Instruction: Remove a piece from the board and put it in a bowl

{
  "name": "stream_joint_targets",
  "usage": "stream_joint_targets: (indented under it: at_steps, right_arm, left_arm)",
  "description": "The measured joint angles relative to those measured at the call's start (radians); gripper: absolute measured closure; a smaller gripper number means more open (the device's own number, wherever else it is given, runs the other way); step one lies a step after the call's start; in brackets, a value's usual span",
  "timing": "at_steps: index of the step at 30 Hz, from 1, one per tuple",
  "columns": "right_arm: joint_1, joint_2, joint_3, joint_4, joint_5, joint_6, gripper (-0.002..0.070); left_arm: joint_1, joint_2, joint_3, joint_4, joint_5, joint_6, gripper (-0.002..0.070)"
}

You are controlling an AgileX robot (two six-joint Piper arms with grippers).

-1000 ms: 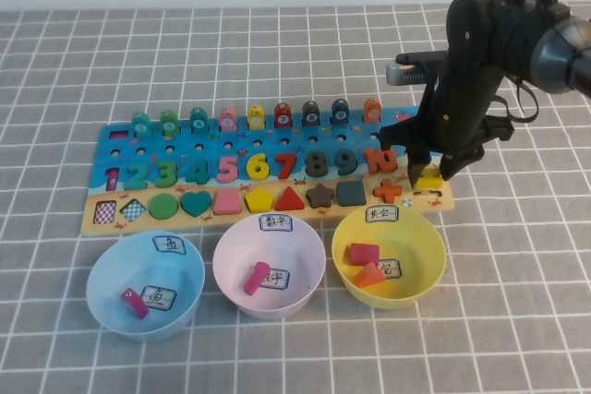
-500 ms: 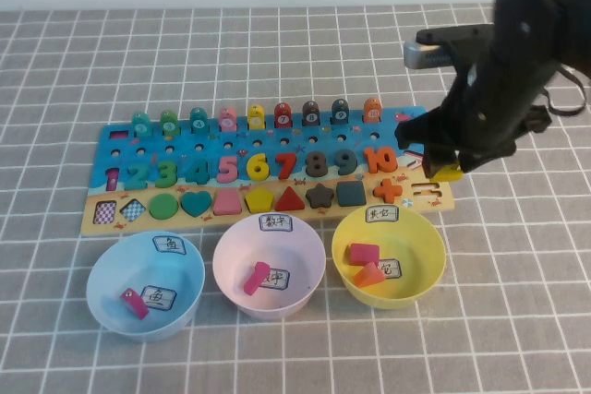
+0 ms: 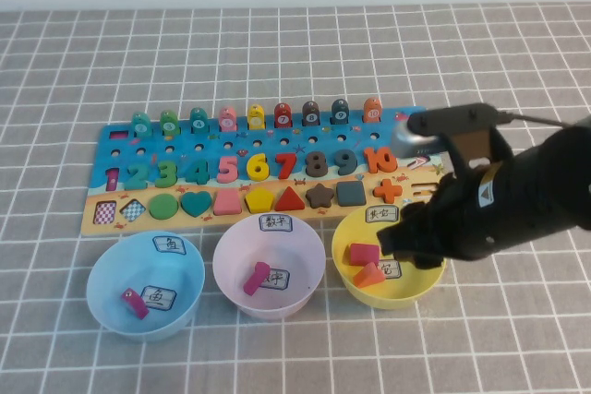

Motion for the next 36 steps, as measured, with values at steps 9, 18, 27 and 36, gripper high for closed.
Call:
stream_joint_targets:
  at_steps: [9, 18, 27, 36]
  right_arm:
    - [0.01, 0.0, 0.068, -0.004, -0.075, 0.0, 0.0379]
    - [0.01, 0.0, 0.102, -0.006, -0.172, 0.0, 0.0379]
    - [0.01, 0.044, 0.102, -0.008, -0.18, 0.0, 0.0379]
    - [0.01, 0.062, 0.102, -0.005, -0.228, 0.0, 0.0379]
  left_arm:
    - [0.0, 0.0, 0.0, 0.0, 0.0, 0.0, 0.0677]
    - [0.0, 0.0, 0.0, 0.0, 0.0, 0.0, 0.0677]
    - [0.0, 0.0, 0.0, 0.0, 0.0, 0.0, 0.0677]
    - [0.0, 0.0, 0.0, 0.0, 0.0, 0.0, 0.0677]
